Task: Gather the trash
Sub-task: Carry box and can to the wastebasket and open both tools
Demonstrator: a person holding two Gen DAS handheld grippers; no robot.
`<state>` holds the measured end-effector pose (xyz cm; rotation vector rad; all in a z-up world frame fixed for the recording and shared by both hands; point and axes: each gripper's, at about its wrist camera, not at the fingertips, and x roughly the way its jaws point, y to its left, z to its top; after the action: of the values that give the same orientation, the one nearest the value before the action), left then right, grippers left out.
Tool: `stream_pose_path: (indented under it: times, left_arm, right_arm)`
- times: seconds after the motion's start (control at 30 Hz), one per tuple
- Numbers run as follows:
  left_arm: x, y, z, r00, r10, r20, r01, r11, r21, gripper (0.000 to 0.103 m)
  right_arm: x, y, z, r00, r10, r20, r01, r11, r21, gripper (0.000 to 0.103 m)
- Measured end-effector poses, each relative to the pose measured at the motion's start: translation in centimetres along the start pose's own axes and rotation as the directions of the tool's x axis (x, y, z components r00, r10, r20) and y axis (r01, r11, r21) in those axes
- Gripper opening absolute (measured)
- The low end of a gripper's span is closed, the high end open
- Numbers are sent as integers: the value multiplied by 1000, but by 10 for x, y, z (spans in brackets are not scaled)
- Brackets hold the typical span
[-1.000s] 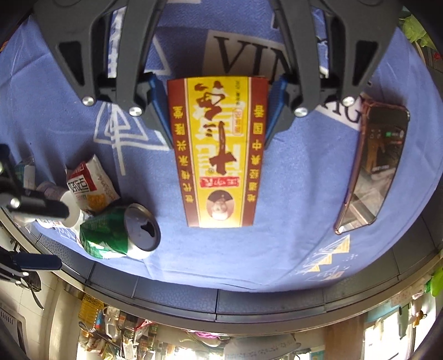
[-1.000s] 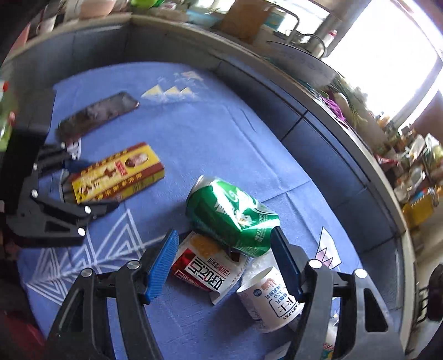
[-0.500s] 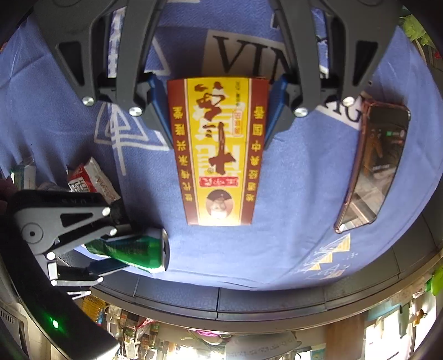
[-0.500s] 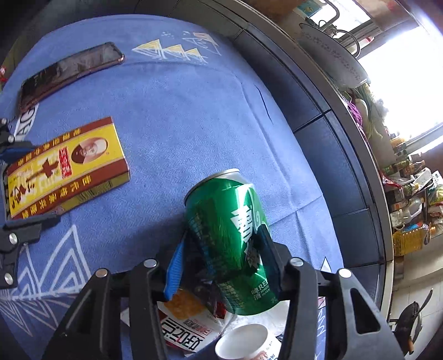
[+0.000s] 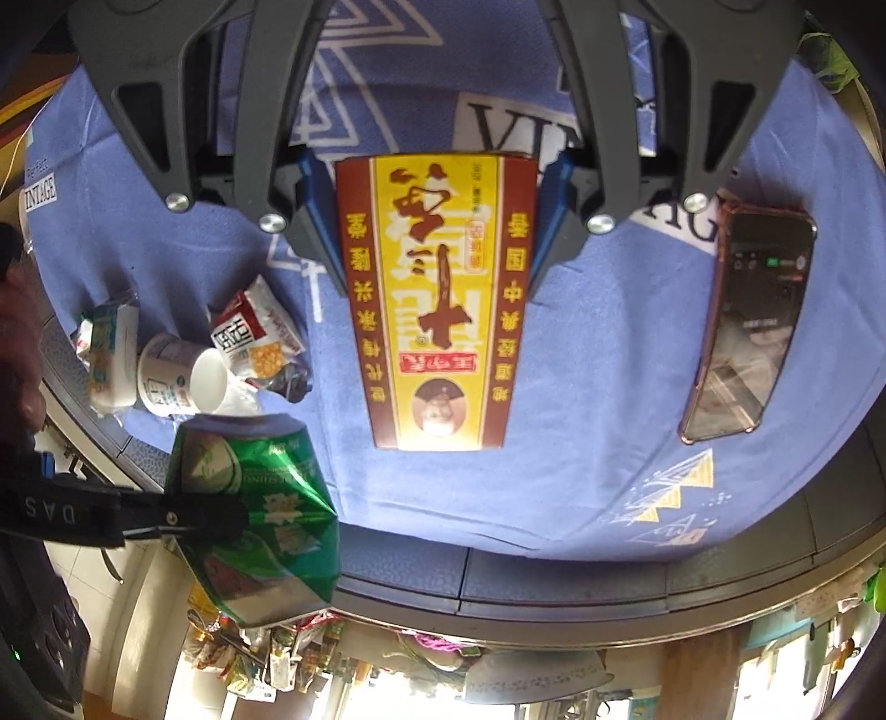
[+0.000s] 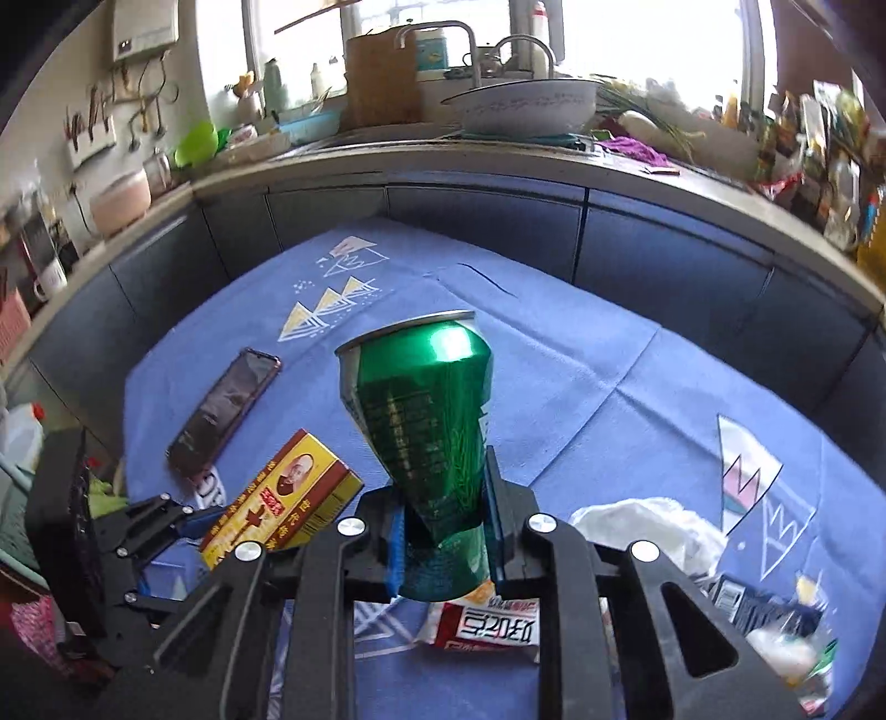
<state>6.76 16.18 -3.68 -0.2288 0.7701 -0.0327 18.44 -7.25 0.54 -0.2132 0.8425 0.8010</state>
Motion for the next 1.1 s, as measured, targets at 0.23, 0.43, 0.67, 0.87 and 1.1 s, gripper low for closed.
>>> stream_pose_path:
  times: [0.23,0.43,0.67,0.87,1.1]
  left_arm:
    - [-9,-19,0,996,-88,-20,89,995,36,57]
    - [-10,-74,-7,957,-274,-92,285,948,139,57]
    - [4,-174,-7,873,-423,-241,477,842,251,57]
    - [18,-280,-7,818,-451,-358,568,733,374,57]
    - [35,-415,-15,751,-461,-473,658,580,480,57]
  right_arm:
    - [-49,-33,-59,999,24,49,-33,979,200,22]
    - [-107,-62,-129,990,-77,118,34,943,331,22]
    - [-177,-109,-206,961,-202,189,78,854,514,22]
    - [-234,-160,-270,916,-302,264,60,753,655,22]
    - [-311,-225,-341,798,-512,317,71,602,795,22]
